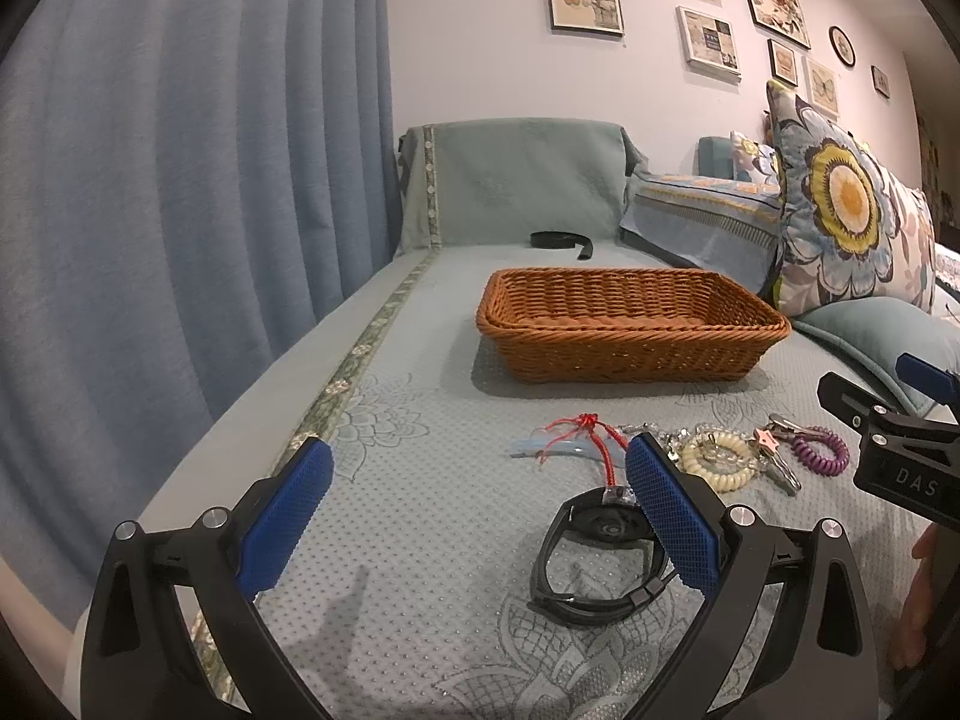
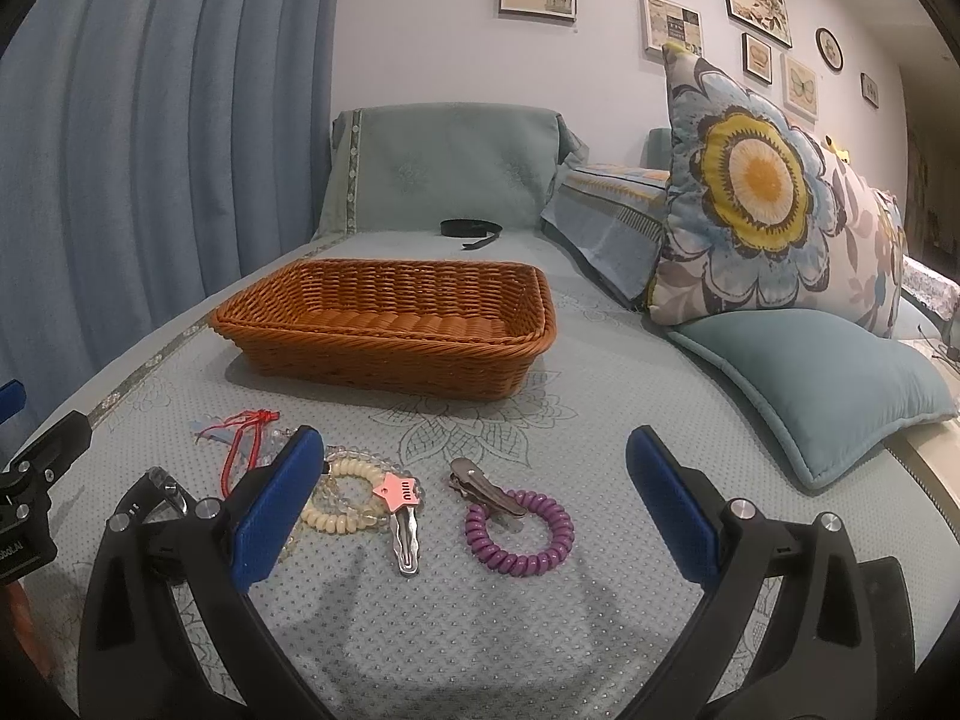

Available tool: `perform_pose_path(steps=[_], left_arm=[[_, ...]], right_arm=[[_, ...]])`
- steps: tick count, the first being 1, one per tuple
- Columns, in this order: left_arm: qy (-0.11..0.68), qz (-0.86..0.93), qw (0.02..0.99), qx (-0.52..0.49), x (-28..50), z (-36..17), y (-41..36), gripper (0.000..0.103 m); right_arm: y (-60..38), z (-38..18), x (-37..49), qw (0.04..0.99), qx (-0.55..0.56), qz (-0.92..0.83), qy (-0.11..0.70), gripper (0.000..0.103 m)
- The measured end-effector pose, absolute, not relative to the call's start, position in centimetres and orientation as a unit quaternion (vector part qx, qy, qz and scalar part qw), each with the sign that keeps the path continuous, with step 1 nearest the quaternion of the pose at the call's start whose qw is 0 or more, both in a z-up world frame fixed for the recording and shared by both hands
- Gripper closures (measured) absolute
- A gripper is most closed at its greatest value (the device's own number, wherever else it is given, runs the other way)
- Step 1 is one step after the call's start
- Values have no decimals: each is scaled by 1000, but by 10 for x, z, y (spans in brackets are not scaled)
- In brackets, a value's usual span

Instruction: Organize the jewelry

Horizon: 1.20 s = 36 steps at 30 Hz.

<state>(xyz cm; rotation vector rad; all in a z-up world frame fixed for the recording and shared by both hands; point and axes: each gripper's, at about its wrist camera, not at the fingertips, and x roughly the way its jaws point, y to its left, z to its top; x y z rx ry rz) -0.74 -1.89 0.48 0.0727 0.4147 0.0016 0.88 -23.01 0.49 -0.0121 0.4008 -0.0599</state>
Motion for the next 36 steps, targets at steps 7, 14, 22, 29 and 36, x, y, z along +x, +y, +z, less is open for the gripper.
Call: perform_pose_path(steps=[7,14,22,29,36], left_arm=[[208,0,978,27,-6,6,-16,8],[206,-2,978,30,-6,7,-17,8],[210,-11,977,28,-6,6,-18,8],[255,-38,966,-33,13,7,18,8],[300,-105,942,-108,30,0,44,11]], right_arm=[[-229,5,9,980,-7,-30,199,7],[-229,5,10,979,-11,-28,200,7],[-224,4,11,978,-24,-31,207,7],[-238,5,18,971,1,-7,238,8],[-259,4,28,959,33,24,280,22]])
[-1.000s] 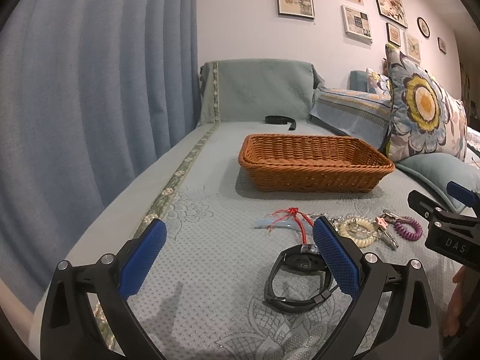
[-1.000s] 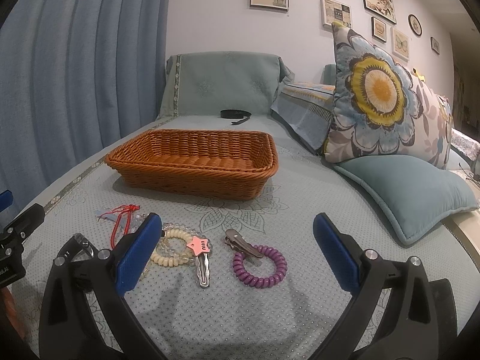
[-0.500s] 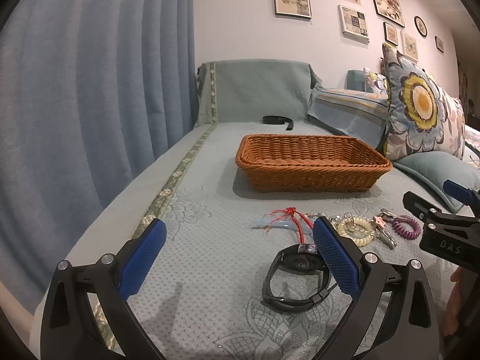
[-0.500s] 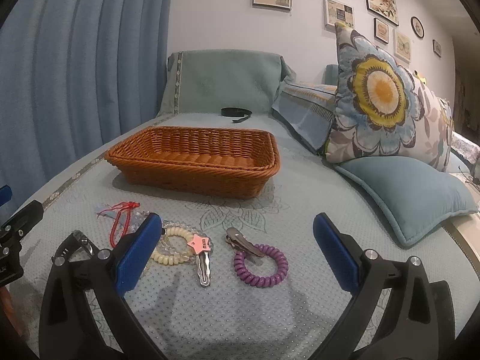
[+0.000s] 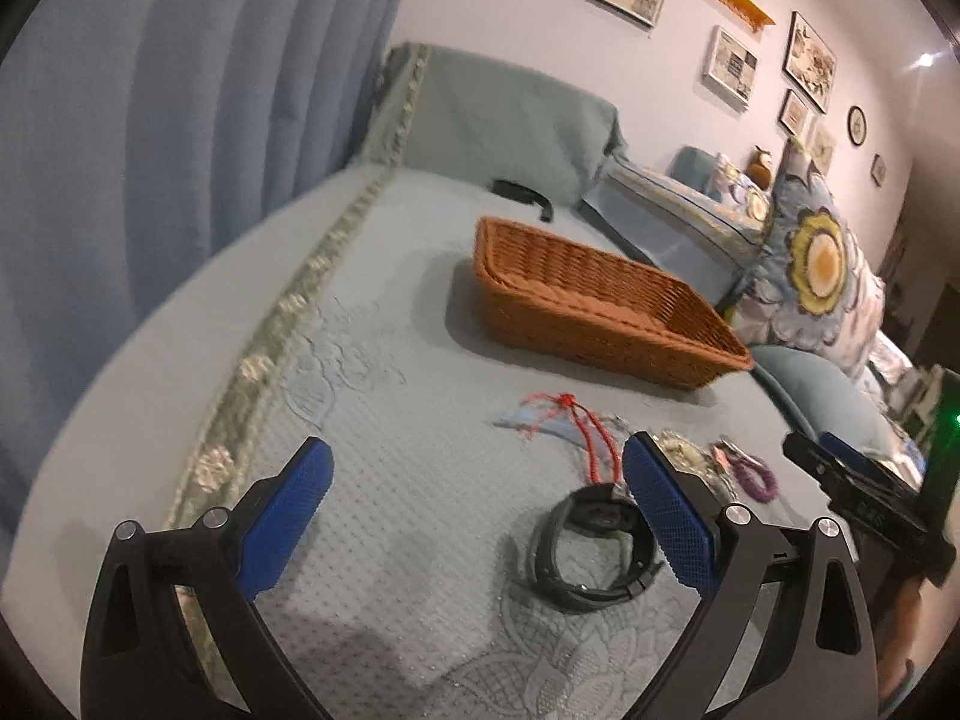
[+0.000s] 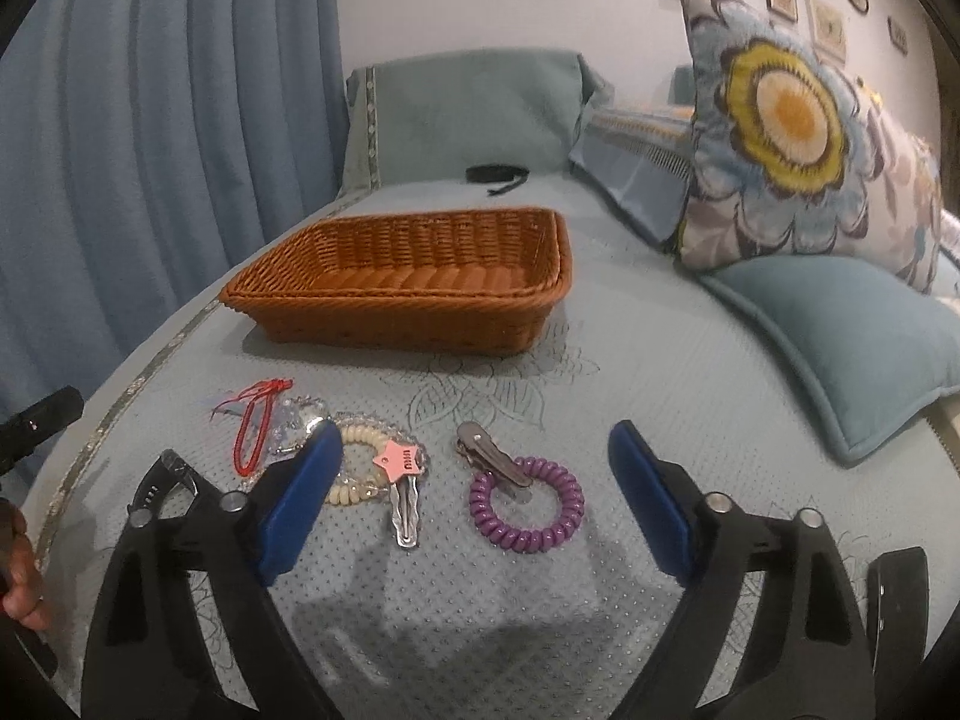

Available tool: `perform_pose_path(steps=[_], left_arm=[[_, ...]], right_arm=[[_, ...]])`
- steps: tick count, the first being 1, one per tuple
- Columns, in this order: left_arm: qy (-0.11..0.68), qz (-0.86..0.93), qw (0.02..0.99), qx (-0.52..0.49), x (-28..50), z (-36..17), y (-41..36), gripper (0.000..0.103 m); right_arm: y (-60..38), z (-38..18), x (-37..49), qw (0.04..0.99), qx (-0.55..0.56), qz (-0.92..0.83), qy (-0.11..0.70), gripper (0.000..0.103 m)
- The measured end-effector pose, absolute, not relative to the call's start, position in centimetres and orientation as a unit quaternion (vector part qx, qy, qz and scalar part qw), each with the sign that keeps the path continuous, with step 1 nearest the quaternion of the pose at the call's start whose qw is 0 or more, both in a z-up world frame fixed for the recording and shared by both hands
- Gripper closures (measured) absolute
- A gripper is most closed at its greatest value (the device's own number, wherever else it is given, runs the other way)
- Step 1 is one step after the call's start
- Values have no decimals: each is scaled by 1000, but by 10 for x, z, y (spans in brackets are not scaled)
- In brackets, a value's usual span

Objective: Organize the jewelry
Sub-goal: 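Grasp the black watch with the left tool while the right tool grasps the silver hair clip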

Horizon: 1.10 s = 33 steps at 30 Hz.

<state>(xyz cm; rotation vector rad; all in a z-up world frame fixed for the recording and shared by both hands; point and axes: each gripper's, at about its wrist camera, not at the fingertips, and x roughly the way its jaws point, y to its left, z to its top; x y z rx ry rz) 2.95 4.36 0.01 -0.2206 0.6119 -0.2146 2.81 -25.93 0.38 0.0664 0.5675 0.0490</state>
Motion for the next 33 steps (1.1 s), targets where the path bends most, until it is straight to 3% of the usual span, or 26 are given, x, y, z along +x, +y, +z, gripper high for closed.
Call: perform_pose_path(steps=[4,10,11,14,24,29,33], left_arm=[[325,-144,928,-113,36,-10,34,19],[363,-177,909,-106,42,-24,19,42],[371,-183,904,-107,44,-27,17,50],[388,-190,896,-105,48,-34,11,62],[404,-197,888,-97,48,-43,0,64],[408,-197,887,-88,49,-45,-6,65],[411,-193,887,-88,49,-48,-6,66]], right_arm=[[-275,10,31,956,29,16,291,31],[-325,6,43,940,82,6,332,55],[-332,2,46,934,98,12,343,59],[-336,-7,52,921,120,33,369,61],[-294,-15,51,920,48,70,383,63],[-289,-24,58,913,45,72,398,78],[-285,-23,62,916,46,80,391,78]])
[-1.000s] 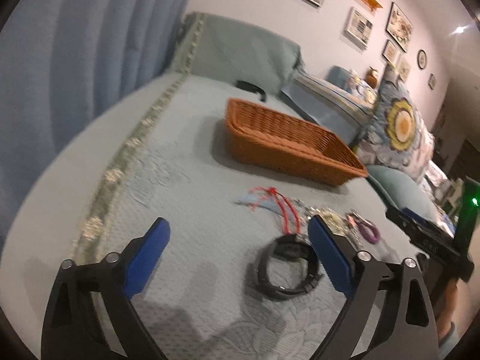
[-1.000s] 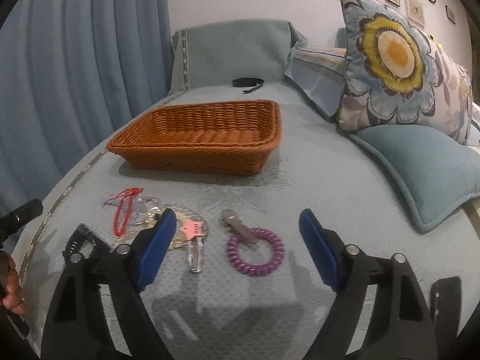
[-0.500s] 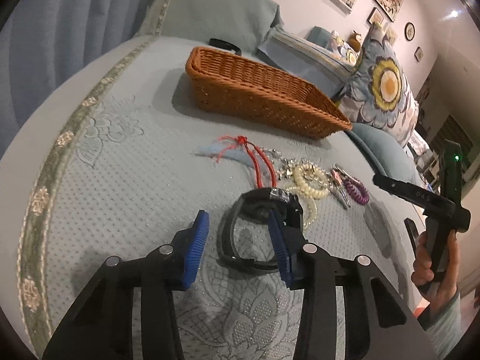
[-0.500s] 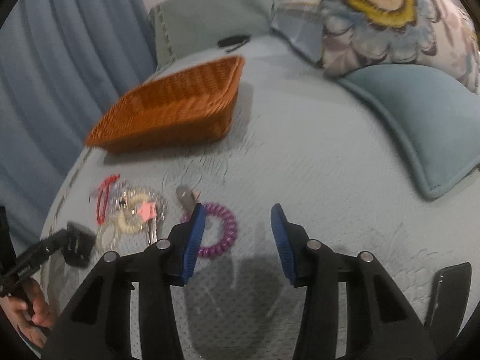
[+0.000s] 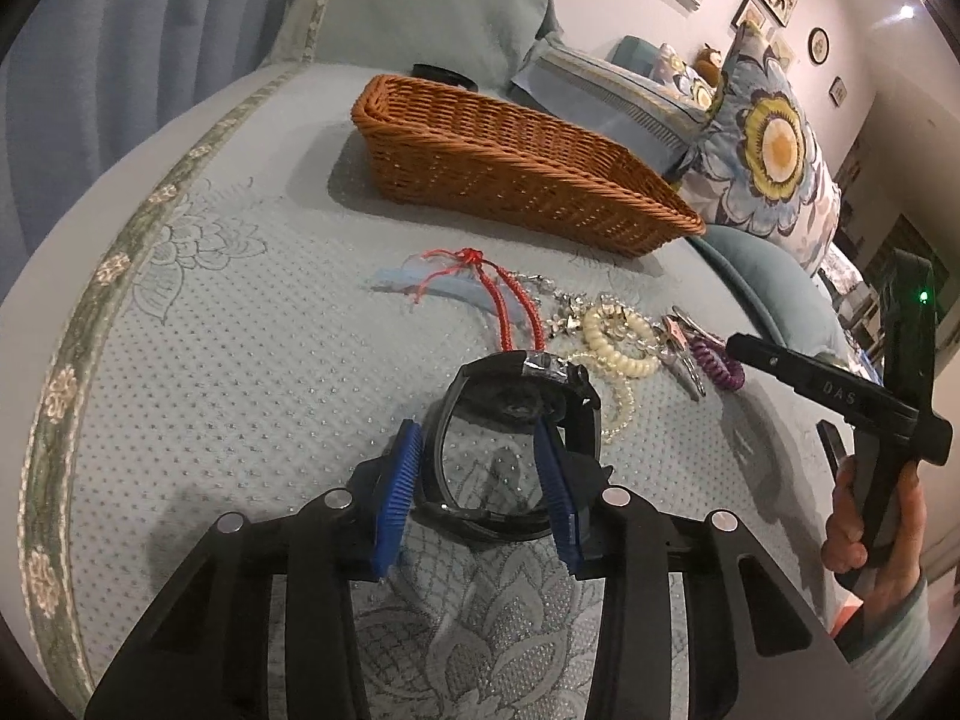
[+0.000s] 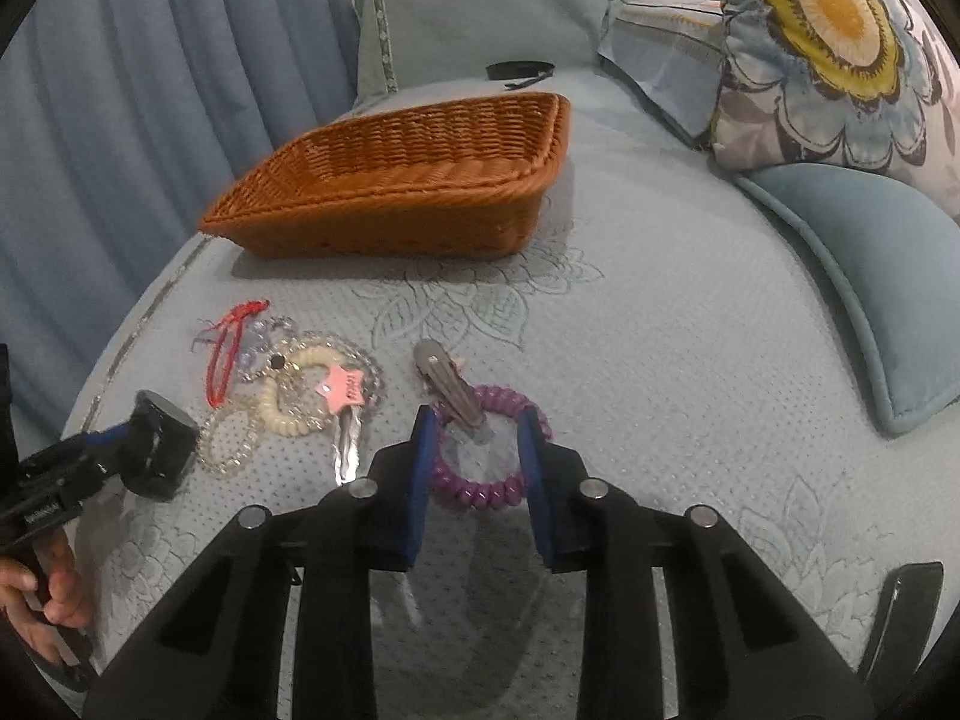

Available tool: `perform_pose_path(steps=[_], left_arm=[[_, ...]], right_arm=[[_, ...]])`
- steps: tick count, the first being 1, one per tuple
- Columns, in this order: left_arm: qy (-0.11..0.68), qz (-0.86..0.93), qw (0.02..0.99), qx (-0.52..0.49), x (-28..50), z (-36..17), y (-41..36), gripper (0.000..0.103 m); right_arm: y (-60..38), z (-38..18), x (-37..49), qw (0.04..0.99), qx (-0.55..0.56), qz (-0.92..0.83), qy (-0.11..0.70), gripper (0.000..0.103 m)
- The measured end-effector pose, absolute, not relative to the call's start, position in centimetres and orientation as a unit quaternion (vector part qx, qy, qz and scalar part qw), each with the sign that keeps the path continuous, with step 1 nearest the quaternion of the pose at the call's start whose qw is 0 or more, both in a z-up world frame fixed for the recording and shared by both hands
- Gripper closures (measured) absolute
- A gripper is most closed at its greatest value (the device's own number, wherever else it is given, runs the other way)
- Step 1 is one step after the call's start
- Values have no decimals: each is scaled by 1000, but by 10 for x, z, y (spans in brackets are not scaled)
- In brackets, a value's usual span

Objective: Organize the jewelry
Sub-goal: 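Grasp the black watch with the left tool while the right tool grasps the silver hair clip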

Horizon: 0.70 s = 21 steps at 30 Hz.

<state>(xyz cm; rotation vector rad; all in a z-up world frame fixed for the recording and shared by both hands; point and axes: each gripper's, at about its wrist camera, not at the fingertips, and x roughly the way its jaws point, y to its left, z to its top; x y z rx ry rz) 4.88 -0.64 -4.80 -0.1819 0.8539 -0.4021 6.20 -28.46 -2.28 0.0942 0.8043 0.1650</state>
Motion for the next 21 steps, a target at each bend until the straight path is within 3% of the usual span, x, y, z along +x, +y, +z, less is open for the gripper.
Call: perform_pose_path(steps=[12,19,21], left_arm=[[417,-201,882,-89,52,-49,-4,66],[425,-196,881,-76,52,-49,-4,67],[427,-195,880,-70,53,-49,-5,67]], right_arm=[[-261,-30,96,907,-4,93,411,78],[-233,-35,112,889,-89,98,438,78],[-230,-36,110,889,-97,98,437,84]])
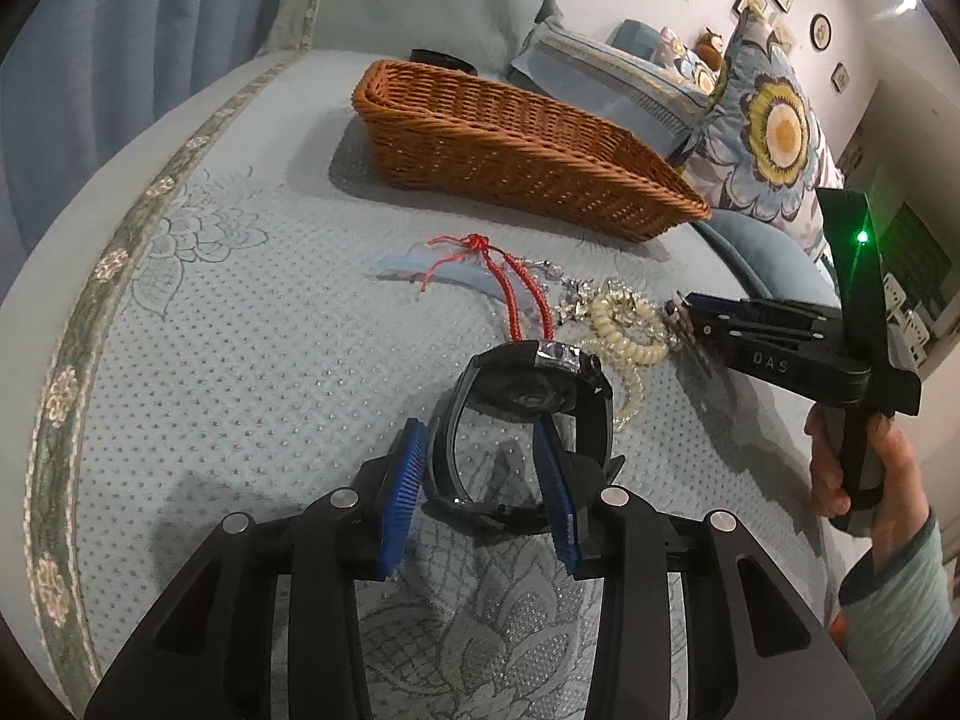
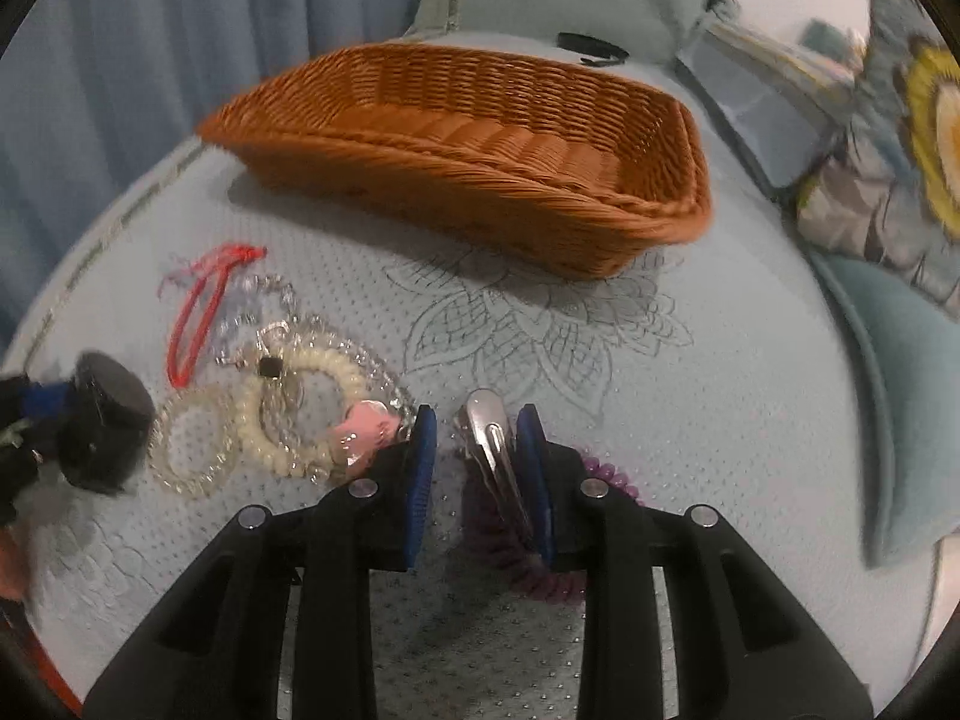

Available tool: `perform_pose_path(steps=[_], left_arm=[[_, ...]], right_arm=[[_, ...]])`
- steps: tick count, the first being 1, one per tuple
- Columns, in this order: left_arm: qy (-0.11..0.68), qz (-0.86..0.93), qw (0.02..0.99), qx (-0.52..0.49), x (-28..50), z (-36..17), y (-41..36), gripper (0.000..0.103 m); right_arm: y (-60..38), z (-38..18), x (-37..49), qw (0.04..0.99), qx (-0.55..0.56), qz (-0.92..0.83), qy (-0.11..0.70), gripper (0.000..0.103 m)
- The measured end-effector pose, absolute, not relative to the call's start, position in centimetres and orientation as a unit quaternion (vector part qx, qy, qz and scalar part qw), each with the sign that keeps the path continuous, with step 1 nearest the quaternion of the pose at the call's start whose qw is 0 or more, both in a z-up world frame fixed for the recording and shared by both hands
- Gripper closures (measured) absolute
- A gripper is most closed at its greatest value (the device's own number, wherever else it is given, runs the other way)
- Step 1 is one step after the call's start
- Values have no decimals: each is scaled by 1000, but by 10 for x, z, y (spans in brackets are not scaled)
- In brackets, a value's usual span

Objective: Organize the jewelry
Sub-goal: 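Grasp the black watch with the left tool while the right tool grasps the silver hair clip, then carry watch and clip into the wicker basket and open both tools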

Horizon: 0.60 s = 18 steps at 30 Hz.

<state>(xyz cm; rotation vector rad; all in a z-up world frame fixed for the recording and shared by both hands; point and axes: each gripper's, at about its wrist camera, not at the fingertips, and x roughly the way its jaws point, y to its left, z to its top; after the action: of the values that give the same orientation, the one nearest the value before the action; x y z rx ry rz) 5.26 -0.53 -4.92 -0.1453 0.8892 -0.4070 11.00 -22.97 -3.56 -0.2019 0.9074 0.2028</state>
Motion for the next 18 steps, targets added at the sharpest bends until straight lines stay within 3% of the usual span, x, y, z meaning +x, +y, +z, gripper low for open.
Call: perform_pose_path(steps=[2,3,7,9,18], left_arm=[[426,-191,882,-62,52,-49,-7,73],[425,-186,884,-58,52,-49,-7,83],[422,-184,885,-72,54,-50,-1,86],[414,-175,890,-68,53,-49,-1,94],[338,-148,923,-110,43,-21,12,94]], right_arm=[[-231,-33,105,895,-80,94,430,86],[-233,-32,103,897,-72,94,426,86],[-238,-24,91,909,-50,92,404,87],[-243,-15,84,917,-36,101,383,87],[-271,30,73,943,40,122,307,86]])
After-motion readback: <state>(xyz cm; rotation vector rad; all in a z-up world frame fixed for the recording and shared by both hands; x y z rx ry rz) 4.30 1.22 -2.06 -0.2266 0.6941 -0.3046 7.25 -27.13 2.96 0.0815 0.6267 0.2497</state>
